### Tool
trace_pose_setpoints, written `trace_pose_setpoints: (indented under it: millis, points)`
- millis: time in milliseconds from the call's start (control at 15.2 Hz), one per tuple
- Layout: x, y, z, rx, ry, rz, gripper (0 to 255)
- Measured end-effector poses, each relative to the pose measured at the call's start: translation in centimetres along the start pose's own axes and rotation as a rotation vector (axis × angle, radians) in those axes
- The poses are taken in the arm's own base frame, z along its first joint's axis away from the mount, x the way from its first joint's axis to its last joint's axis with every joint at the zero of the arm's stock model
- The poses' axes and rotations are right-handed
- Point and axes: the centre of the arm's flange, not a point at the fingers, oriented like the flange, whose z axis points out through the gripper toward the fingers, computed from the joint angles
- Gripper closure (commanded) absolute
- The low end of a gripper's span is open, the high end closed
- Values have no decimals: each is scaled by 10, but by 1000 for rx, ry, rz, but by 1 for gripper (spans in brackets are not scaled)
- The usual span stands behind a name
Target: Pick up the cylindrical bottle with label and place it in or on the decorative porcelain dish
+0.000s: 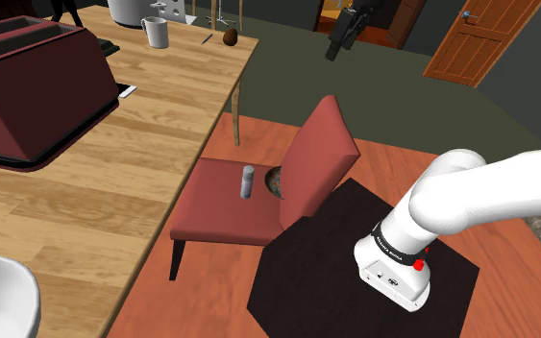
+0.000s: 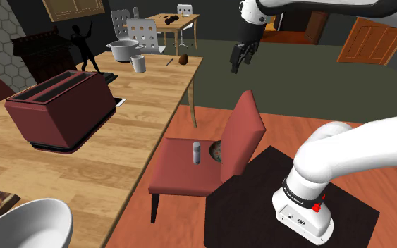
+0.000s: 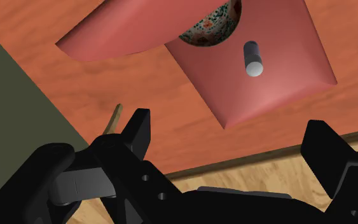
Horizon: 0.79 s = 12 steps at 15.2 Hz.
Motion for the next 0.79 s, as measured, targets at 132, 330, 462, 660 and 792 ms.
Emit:
trace_pose_setpoints:
  millis: [132, 330, 462, 660, 792]
  points:
    - [2, -1, 7, 1, -3, -1, 0]
    - [13, -5, 40, 7, -17, -9, 0]
    - [21, -9, 63, 12, -27, -15, 0]
    - [34, -17, 99, 19, -42, -24, 0]
    - [42, -22, 123, 24, -53, -29, 0]
